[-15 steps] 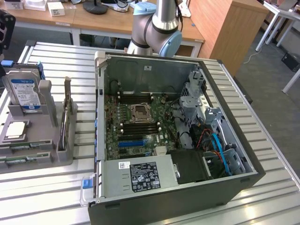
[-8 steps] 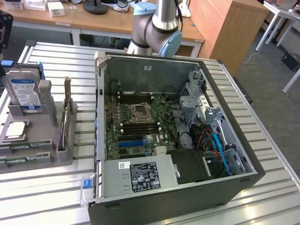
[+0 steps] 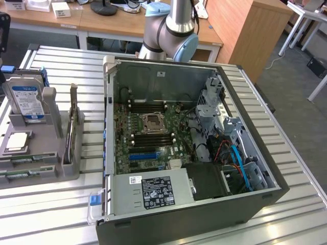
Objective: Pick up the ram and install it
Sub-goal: 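Pick up the ram and move it above insertion slot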
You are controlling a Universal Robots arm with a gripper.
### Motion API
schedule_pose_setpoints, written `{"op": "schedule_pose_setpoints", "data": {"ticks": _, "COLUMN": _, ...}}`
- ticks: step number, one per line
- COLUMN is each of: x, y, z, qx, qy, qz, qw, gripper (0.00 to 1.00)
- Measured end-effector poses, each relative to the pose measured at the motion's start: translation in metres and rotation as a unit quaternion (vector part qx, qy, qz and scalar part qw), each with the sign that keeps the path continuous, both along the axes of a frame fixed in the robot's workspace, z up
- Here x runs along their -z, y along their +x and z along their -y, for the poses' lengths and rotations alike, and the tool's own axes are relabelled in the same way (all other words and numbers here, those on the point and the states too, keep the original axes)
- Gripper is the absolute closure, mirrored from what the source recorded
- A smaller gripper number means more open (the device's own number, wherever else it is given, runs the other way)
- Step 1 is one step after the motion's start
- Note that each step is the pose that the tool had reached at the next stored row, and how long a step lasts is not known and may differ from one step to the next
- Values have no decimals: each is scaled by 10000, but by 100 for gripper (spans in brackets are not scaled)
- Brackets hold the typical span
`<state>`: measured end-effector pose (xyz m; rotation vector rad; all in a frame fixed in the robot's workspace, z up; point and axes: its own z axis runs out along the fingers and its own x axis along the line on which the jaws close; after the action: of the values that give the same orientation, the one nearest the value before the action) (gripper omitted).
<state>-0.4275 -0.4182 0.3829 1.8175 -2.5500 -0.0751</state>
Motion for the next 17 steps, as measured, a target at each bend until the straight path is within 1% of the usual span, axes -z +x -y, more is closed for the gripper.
{"op": "schedule_pose_setpoints", "data": {"ticks": 2, "x": 1, "y": 0, "z": 0, "qx": -188, "qy": 0, "qz": 0, "qw": 9998, "gripper": 90}}
{"op": "schedule_pose_setpoints", "data": {"ticks": 5, "x": 3, "y": 0, "z": 0, "qx": -457, "qy": 0, "qz": 0, "qw": 9990, "gripper": 90}}
{"op": "schedule_pose_setpoints", "data": {"ticks": 7, "x": 5, "y": 0, "z": 0, "qx": -637, "qy": 0, "qz": 0, "qw": 9980, "gripper": 90}}
{"op": "schedule_pose_setpoints", "data": {"ticks": 9, "x": 6, "y": 0, "z": 0, "qx": -822, "qy": 0, "qz": 0, "qw": 9966, "gripper": 90}}
{"op": "schedule_pose_setpoints", "data": {"ticks": 11, "x": 7, "y": 0, "z": 0, "qx": -1001, "qy": 0, "qz": 0, "qw": 9950, "gripper": 90}}
{"op": "schedule_pose_setpoints", "data": {"ticks": 13, "x": 9, "y": 0, "z": 0, "qx": -1179, "qy": 0, "qz": 0, "qw": 9930, "gripper": 90}}
{"op": "schedule_pose_setpoints", "data": {"ticks": 15, "x": 11, "y": 0, "z": 0, "qx": -1358, "qy": 0, "qz": 0, "qw": 9907, "gripper": 90}}
{"op": "schedule_pose_setpoints", "data": {"ticks": 17, "x": 13, "y": 0, "z": 0, "qx": -1547, "qy": 0, "qz": 0, "qw": 9880, "gripper": 90}}
